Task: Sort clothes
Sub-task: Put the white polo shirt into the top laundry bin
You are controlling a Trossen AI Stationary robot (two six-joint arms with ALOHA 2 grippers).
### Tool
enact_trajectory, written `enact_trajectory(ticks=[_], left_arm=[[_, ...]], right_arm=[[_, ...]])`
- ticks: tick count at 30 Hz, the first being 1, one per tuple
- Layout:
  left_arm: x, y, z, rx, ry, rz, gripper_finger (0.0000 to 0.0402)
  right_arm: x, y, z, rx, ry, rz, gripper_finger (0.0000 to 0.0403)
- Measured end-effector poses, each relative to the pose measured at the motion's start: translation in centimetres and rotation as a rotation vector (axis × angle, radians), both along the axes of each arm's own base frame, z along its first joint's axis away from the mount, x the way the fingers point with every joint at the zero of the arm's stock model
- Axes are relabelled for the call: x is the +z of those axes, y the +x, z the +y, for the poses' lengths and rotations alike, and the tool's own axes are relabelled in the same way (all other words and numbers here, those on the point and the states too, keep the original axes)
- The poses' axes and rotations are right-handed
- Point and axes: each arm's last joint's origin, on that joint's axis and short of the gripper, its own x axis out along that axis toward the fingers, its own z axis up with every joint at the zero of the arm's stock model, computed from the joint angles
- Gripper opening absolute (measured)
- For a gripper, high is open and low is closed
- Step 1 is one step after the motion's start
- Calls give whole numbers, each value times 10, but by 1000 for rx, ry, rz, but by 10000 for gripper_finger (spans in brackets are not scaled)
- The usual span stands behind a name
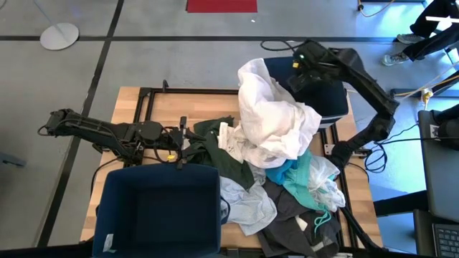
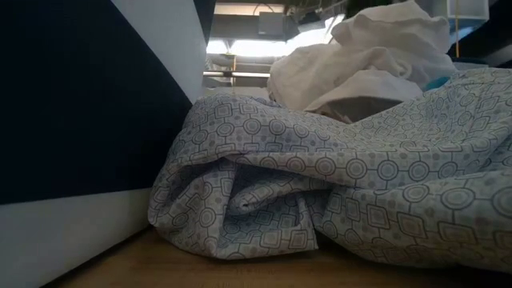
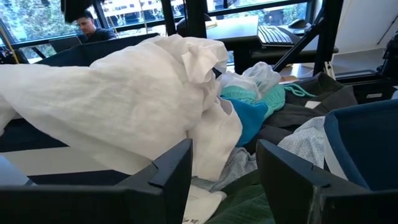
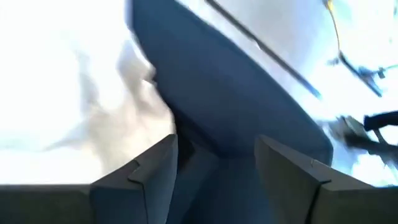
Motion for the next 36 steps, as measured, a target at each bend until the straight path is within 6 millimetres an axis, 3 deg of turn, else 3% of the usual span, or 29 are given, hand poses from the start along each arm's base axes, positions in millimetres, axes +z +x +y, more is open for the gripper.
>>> enact_trajectory(ticks=[6, 14, 21, 25, 31, 36], left_arm=[[0, 0, 0, 0, 0, 2, 166], [0, 0, 0, 1, -3, 3, 166], [0, 0, 0, 1, -2, 3, 166], [0, 0, 0, 0, 0, 4, 166], [-1, 0, 0, 0, 1, 5, 166], [0, 0, 0, 0, 2, 4, 166]], right_arm=[[28, 10, 65, 266, -31, -139, 216], [22, 30, 151, 606, -33, -158, 216], [-6, 48, 216, 826, -70, -177, 216], [-32, 62, 244, 927, -75, -146, 216], [-77, 78, 274, 1013, -53, -49, 216], [-110, 91, 285, 1027, -49, 50, 216]])
